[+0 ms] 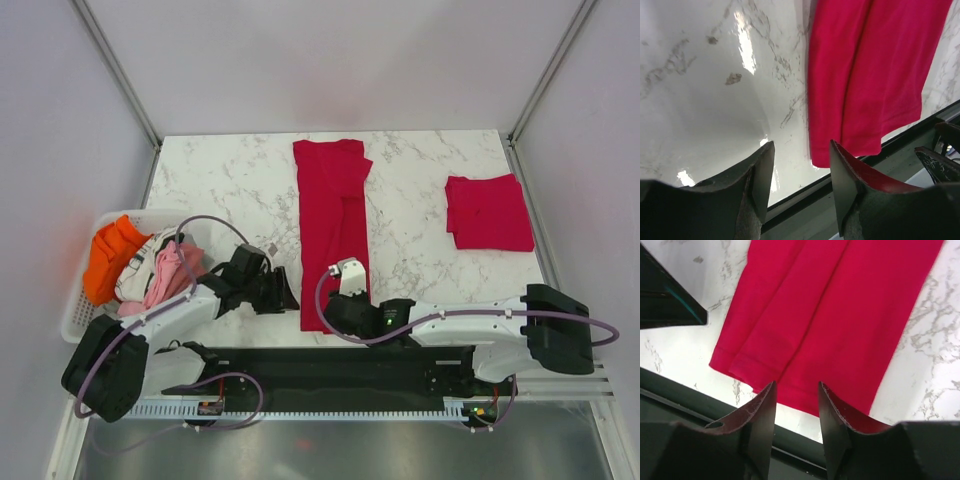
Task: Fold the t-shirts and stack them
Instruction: Fold the tshirt
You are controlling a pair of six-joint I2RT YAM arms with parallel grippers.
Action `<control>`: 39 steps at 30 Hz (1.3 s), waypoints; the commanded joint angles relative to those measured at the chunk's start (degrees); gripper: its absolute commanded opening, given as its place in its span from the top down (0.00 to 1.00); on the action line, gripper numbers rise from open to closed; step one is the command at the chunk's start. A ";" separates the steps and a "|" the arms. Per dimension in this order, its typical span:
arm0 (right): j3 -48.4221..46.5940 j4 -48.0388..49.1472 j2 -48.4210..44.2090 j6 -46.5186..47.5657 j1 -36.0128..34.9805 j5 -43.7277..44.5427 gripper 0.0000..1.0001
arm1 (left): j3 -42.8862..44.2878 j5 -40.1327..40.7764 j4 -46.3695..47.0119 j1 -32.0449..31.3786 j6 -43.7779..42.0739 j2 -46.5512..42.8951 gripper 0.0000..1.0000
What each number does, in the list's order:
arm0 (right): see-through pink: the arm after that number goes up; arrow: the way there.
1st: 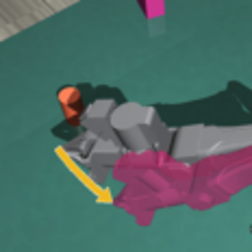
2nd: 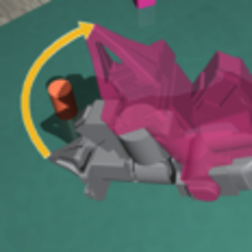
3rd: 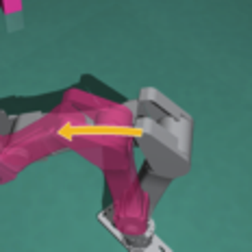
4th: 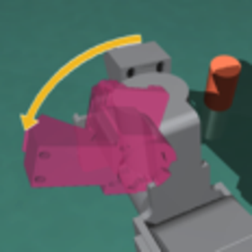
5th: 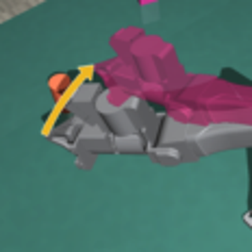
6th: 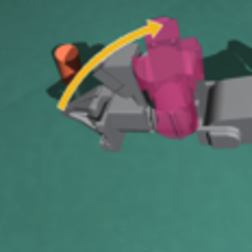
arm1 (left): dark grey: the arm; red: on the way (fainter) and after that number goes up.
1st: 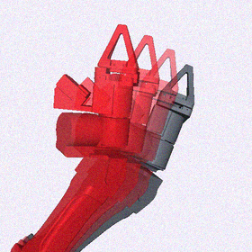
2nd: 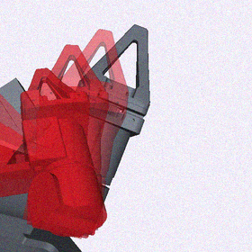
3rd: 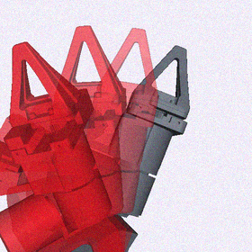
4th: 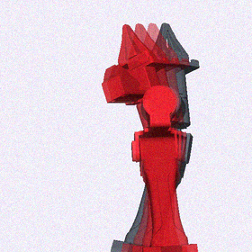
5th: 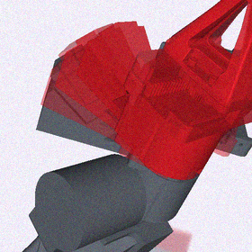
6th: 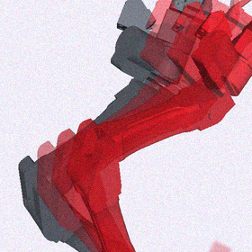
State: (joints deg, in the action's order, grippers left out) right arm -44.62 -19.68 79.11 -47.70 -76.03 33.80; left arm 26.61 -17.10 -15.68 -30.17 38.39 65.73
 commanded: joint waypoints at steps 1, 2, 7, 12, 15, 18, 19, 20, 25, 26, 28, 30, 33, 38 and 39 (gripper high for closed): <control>-6.07 1.32 3.76 5.50 -0.17 -3.21 0.53 | 1.69 0.93 1.44 -3.30 2.82 2.20 0.46; -6.87 1.05 5.60 6.12 -0.26 -4.35 0.53 | 1.78 0.93 1.53 -3.83 3.09 3.07 0.47; -9.43 2.45 8.95 7.45 -0.35 -6.46 0.52 | 0.11 0.14 2.58 -5.68 4.67 3.61 0.53; -9.61 3.69 11.06 8.24 -0.44 -8.22 0.52 | -1.30 -2.58 4.78 -6.21 5.90 3.26 0.54; -9.35 3.60 12.20 8.33 -0.44 -7.61 0.52 | -1.39 -4.34 7.16 -6.74 6.08 4.84 0.51; -8.38 3.60 12.56 6.58 -0.35 -5.68 0.52 | -1.47 -4.17 8.03 -6.92 6.08 7.12 0.51; -7.77 3.60 12.56 6.22 -0.35 -5.42 0.52 | -1.56 -4.25 8.56 -7.09 6.25 7.82 0.53; -7.50 3.77 12.56 5.70 -0.35 -5.07 0.54 | -1.65 -4.52 9.17 -7.18 6.26 8.18 0.57; -6.45 4.48 12.30 4.90 -0.35 -4.97 0.69 | -2.27 -4.69 10.32 -7.36 6.52 8.62 0.91; -6.36 4.39 12.21 4.81 -0.17 -4.89 0.71 | -2.27 -4.95 10.50 -7.44 6.52 8.71 0.95; -6.01 4.65 12.03 4.81 -0.08 -4.97 0.76 | -2.53 -5.31 10.93 -7.44 6.78 8.45 0.98; -5.31 4.83 11.59 4.37 0.26 -4.97 0.86 | -2.79 -5.14 11.11 -7.44 6.96 7.57 0.98; -3.55 4.65 10.19 3.15 1.14 -5.15 1.00 | -3.14 -4.52 11.02 -7.44 6.96 6.60 0.98; 1.98 3.51 4.14 -1.15 2.81 -4.10 1.00 | -3.50 -3.64 10.76 -7.44 6.70 7.04 0.98; 4.00 3.25 2.99 -1.77 3.08 -3.49 0.99 | -3.32 -3.38 10.41 -7.44 6.35 7.65 0.98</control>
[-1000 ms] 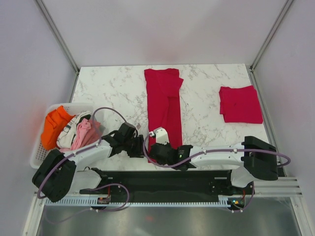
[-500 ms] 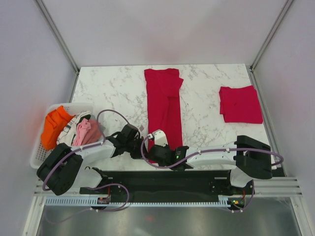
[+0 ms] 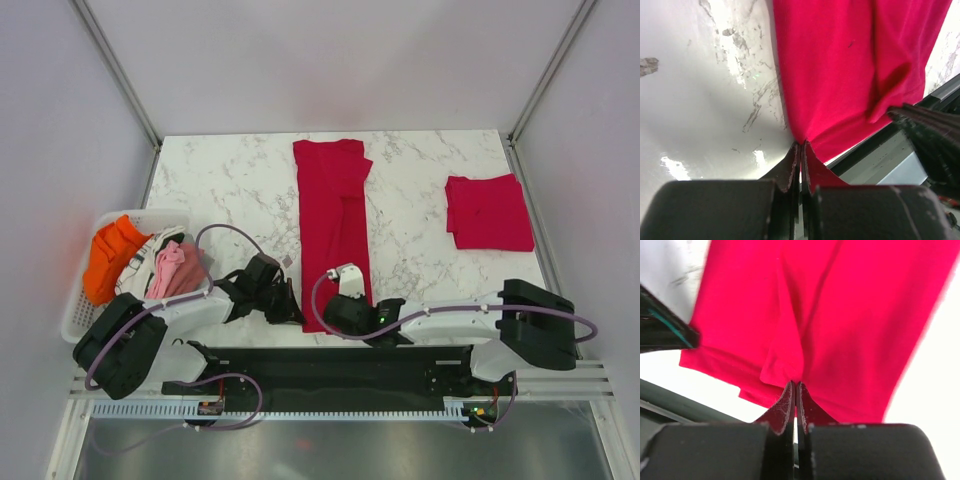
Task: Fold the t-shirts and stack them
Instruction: Fold the tshirt
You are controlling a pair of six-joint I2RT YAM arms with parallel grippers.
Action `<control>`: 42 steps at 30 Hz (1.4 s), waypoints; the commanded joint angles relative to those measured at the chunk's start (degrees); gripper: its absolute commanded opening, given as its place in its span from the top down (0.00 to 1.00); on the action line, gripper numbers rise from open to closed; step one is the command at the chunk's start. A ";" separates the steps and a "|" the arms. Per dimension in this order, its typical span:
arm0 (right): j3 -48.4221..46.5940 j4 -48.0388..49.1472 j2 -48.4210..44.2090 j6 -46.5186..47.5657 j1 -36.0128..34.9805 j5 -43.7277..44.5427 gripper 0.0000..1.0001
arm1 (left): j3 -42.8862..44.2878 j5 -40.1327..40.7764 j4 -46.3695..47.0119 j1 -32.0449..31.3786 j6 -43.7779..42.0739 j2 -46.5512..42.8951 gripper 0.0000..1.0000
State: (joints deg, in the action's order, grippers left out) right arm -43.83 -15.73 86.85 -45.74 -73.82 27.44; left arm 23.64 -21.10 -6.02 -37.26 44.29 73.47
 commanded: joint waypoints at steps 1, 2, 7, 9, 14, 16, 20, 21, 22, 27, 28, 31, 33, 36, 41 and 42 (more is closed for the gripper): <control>4.10 -0.97 -7.37 -4.36 1.05 3.23 0.97 | -0.26 0.97 0.66 -0.36 0.36 0.18 0.98; 5.67 -1.58 -8.61 -5.32 1.22 3.58 0.89 | -0.17 0.98 0.57 -0.36 0.36 0.27 0.98; 6.92 -2.29 -13.37 -3.84 1.40 4.38 0.57 | 0.18 1.15 0.31 -0.36 0.18 -0.08 0.98; 5.00 -2.38 -12.85 -1.65 1.49 4.29 0.50 | 0.44 1.06 0.22 -0.36 0.18 -0.08 0.98; -2.11 -3.52 -6.44 1.35 1.40 4.11 0.42 | 0.44 0.89 -0.04 -0.36 0.18 -0.43 0.98; -3.45 -3.87 -3.98 1.26 1.40 4.46 0.41 | 0.36 0.71 -0.04 -0.36 0.18 -0.61 0.98; -3.81 -4.23 -2.65 0.39 1.40 4.55 0.41 | 0.44 0.54 -0.13 -0.36 0.36 -0.96 0.98; -3.54 -4.31 -2.56 0.04 1.49 4.46 0.43 | 0.53 0.36 -0.13 -0.36 0.36 -0.96 0.98; -3.28 -4.40 -2.56 -0.32 1.49 4.46 0.45 | 0.53 0.36 -0.13 -0.36 0.36 -0.96 0.98; 0.76 -6.16 -4.40 -4.09 1.40 4.99 0.70 | 0.80 0.36 -0.39 -0.36 0.18 -1.14 0.98; 1.64 -6.25 -5.45 -4.79 1.49 4.47 0.74 | 0.71 0.36 -0.39 -0.36 0.18 -1.05 0.98; 4.54 -5.55 -7.73 -5.68 1.31 2.10 0.92 | 0.53 0.45 -0.31 -0.36 0.09 -1.23 0.98; 6.56 -4.40 -9.15 -5.85 1.23 -0.10 1.00 | 0.44 0.62 -0.57 -0.36 0.09 -1.40 0.98; 8.15 -4.14 -12.31 -6.47 1.05 -0.28 0.99 | 0.53 1.06 -0.92 -0.36 0.00 -1.84 0.98; 8.76 -5.19 -16.27 -6.82 1.05 -0.20 0.79 | 0.53 1.50 -1.97 -0.36 0.00 -3.16 0.98; 8.77 -5.10 -16.62 -6.91 1.05 0.07 0.72 | 0.53 1.59 -2.32 -0.36 0.09 -3.59 0.98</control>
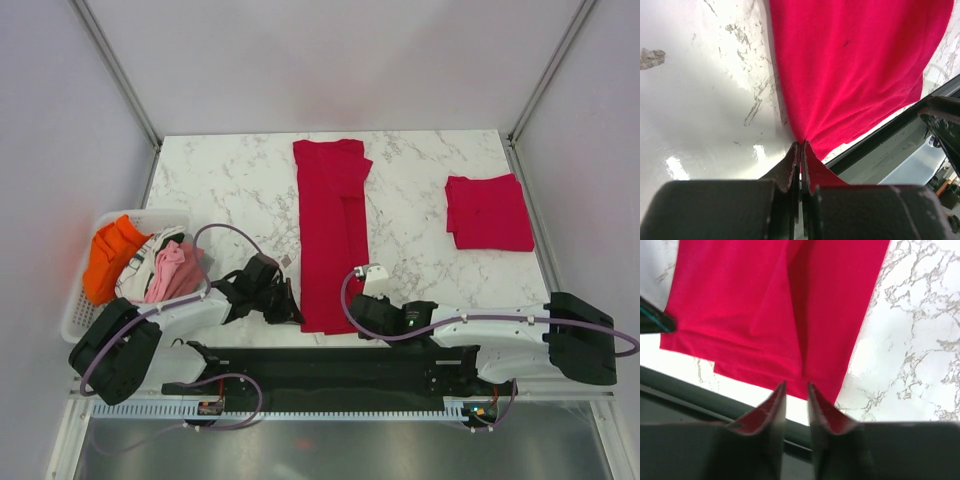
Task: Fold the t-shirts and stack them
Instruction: Fold the tshirt
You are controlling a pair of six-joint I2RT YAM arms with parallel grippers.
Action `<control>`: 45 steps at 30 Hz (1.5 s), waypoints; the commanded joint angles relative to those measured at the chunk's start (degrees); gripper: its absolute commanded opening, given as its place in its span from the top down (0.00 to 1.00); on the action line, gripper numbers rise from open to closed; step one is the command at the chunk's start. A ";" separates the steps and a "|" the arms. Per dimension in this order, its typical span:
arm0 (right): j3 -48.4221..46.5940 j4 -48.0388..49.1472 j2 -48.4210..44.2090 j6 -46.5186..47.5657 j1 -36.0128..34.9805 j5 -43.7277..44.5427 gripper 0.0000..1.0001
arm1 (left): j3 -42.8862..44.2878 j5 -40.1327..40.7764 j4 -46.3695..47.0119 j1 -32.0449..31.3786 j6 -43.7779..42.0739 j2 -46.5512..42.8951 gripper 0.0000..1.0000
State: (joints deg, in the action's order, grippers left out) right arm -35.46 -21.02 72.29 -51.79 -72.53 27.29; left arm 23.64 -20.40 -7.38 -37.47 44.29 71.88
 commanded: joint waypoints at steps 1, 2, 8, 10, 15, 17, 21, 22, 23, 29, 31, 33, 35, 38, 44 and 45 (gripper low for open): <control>0.39 0.10 -2.59 -0.77 -0.15 0.48 0.66 | 0.53 0.98 -1.23 -0.14 0.09 -2.09 0.98; 0.13 0.18 -2.68 -0.42 -0.07 0.75 0.59 | 0.71 0.98 -1.32 -0.14 0.09 -2.27 0.96; -2.59 0.62 0.83 1.43 1.69 0.31 0.59 | 0.80 1.07 -1.68 -0.14 0.09 -2.71 0.84; -3.29 0.80 2.84 2.04 2.48 -0.04 0.59 | 0.80 1.07 -1.85 -0.14 0.09 -2.88 0.80; -3.39 4.84 5.23 3.71 4.68 -3.72 0.60 | 0.53 1.16 -2.29 -0.14 0.00 -3.85 0.68; -3.30 6.42 5.93 4.06 5.03 -4.78 0.61 | 0.44 1.59 -2.73 -0.14 -0.17 -4.37 0.68; -3.12 8.09 6.81 4.15 5.21 -6.80 0.64 | 0.53 1.60 -2.99 -0.14 -0.17 -4.55 0.67; -2.95 8.53 6.81 3.98 5.12 -7.85 0.64 | 0.62 1.68 -2.99 -0.14 -0.26 -4.47 0.67; -2.42 9.32 6.72 3.72 5.21 -8.47 0.65 | 0.71 1.60 -2.91 -0.14 -0.26 -4.29 0.67; -0.23 9.68 4.70 1.61 5.21 -9.53 0.96 | 0.71 1.42 -2.91 -0.14 -0.52 -4.37 0.67; 0.48 9.68 3.30 1.08 5.21 -9.88 1.00 | 0.71 1.33 -3.08 -0.14 -0.52 -4.55 0.67; 1.01 9.50 1.90 0.73 5.12 -10.85 1.00 | 0.80 1.24 -3.26 -0.14 -0.52 -4.81 0.68; 1.27 9.50 1.10 0.11 5.12 -12.16 1.00 | 0.80 1.33 -3.52 -0.14 -0.52 -5.16 0.68; 2.41 9.59 -0.22 -1.29 5.12 -13.40 1.00 | 0.88 1.59 -3.78 -0.14 -0.52 -5.17 0.68; 5.84 8.36 -3.30 -3.84 5.12 -12.70 0.88 | 0.88 1.59 -4.14 -0.14 -0.44 -5.26 0.68; 5.93 8.01 -3.38 -4.02 5.12 -12.70 0.85 | 0.88 1.51 -4.14 -0.14 -0.52 -5.26 0.68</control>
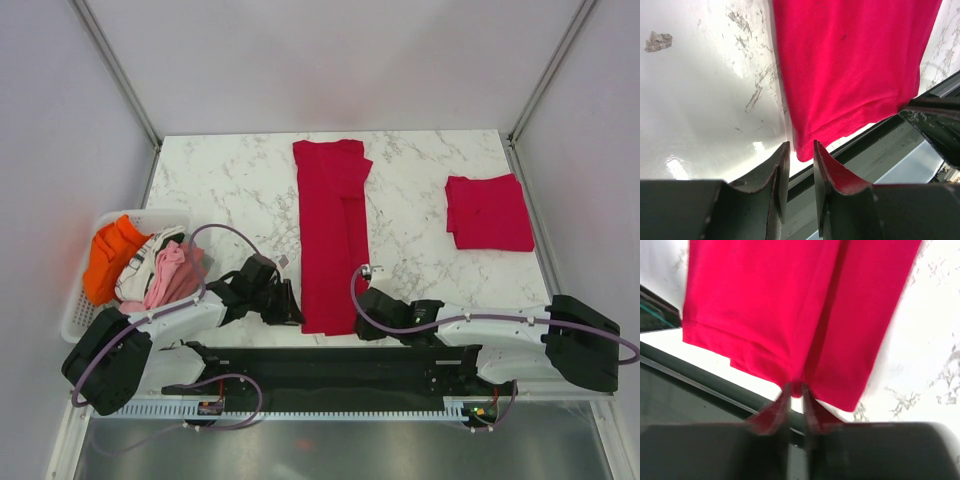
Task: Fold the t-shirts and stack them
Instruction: Fold the tshirt
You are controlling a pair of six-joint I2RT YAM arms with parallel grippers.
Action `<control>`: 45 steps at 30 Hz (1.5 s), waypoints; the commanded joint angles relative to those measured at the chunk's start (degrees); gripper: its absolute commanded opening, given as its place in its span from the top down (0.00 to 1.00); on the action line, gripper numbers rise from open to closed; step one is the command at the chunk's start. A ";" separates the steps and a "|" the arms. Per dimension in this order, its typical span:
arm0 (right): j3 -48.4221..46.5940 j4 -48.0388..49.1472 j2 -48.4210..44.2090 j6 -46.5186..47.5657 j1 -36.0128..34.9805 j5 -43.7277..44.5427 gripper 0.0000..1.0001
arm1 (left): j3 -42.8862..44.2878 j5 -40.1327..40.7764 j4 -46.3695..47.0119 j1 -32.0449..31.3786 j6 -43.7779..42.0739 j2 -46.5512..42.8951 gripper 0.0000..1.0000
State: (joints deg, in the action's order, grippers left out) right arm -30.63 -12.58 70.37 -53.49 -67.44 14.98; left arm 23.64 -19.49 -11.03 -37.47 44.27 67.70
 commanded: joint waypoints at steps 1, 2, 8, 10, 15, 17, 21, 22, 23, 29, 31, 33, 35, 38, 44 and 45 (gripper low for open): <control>1.19 -0.69 -1.46 -2.32 0.03 -0.57 0.74 | 0.88 0.41 -0.66 -0.23 -0.33 -1.08 0.68; 1.02 -1.48 -1.46 -2.23 -0.06 -0.48 0.66 | 0.88 0.33 -0.66 -0.32 -0.15 -0.99 0.68; 0.31 -5.70 -4.80 -1.79 0.03 3.90 0.50 | 0.62 1.20 -0.66 -1.90 1.16 -1.34 0.68; -0.65 -8.15 -5.68 -1.44 0.03 5.05 0.50 | 0.79 1.64 -0.75 -2.78 1.52 -1.17 0.65; -0.57 -10.01 -5.68 -1.26 0.73 7.25 0.54 | 0.88 2.17 -0.66 -3.92 2.05 -0.64 0.63; -0.04 -10.01 -5.16 -1.17 1.43 7.34 0.56 | 0.80 2.17 -0.66 -4.01 2.13 -0.38 0.63; 0.22 -9.40 -3.05 -0.56 1.96 7.34 0.58 | 0.71 2.52 -0.40 -4.10 2.22 0.06 0.63; 0.31 -9.05 -2.70 -0.47 2.05 6.91 0.59 | 0.71 2.44 -0.40 -4.10 2.22 0.24 0.64; 0.57 -8.00 -2.34 -0.38 2.05 6.55 0.59 | 0.71 2.43 -0.31 -4.10 2.31 0.41 0.64; 1.54 -4.91 -0.41 -0.21 2.05 4.71 0.76 | 0.44 2.17 1.71 -4.63 2.84 2.43 0.70; 1.89 -5.00 -0.76 -0.21 2.14 4.79 0.88 | 0.27 2.26 1.89 -4.63 2.84 2.26 0.82; 2.42 -5.00 -2.16 -0.73 2.22 4.88 0.94 | -0.08 3.04 1.80 -4.63 2.75 1.73 0.97; 3.47 -5.35 -3.74 -0.82 2.57 5.06 0.98 | -0.43 3.66 1.01 -4.63 2.84 0.77 0.98; 4.96 -5.96 -5.59 -1.35 2.93 5.06 1.00 | -1.22 3.93 1.01 -4.63 3.10 0.24 0.98; 5.23 -5.97 -6.73 -0.56 2.84 3.48 1.00 | -1.40 2.79 1.01 -4.63 3.45 -0.46 0.98; 4.97 -6.14 -7.17 -0.47 2.84 3.39 1.00 | -1.23 2.35 0.92 -4.63 3.63 -1.51 0.98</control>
State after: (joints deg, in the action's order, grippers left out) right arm -25.61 -18.26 64.84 -54.24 -64.73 18.85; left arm 22.46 -16.91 -10.44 -41.85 46.48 68.51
